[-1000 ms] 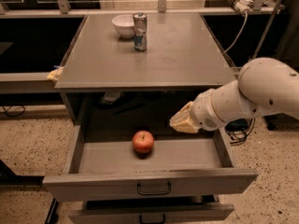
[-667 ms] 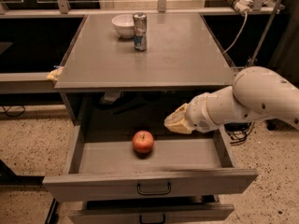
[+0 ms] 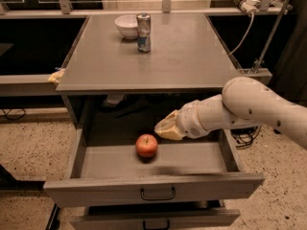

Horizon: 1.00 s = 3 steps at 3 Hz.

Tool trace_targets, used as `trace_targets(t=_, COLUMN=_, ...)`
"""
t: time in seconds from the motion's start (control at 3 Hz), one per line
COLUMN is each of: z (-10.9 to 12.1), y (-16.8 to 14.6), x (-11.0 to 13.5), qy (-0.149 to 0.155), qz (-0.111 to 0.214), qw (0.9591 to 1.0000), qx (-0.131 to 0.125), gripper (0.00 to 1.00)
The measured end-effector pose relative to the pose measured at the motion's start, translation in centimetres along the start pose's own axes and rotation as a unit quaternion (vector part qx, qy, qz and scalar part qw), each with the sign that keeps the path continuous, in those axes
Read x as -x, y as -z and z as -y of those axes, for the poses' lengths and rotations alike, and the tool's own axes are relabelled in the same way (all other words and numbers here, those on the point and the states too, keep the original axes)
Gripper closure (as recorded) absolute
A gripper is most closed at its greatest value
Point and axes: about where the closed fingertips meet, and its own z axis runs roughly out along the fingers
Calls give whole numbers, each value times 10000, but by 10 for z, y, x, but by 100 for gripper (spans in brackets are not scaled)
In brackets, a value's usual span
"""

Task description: Pick apple from top drawer and place on counter

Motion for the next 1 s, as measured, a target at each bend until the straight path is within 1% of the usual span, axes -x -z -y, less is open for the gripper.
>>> trace_targets(t=0.33, z=-5, y=-24, x=2, qy=119, qz=75, qw=9996, qx=228, gripper=45)
trace_targets(t=0.67, z=-7, y=-47, x=2, qy=256, qz=132, qw=9987, qx=428, gripper=40)
trace_targets(t=1.0, z=-8, y=-70, x=1, qy=415, qz=160, qw=9973, qx=588, gripper=37)
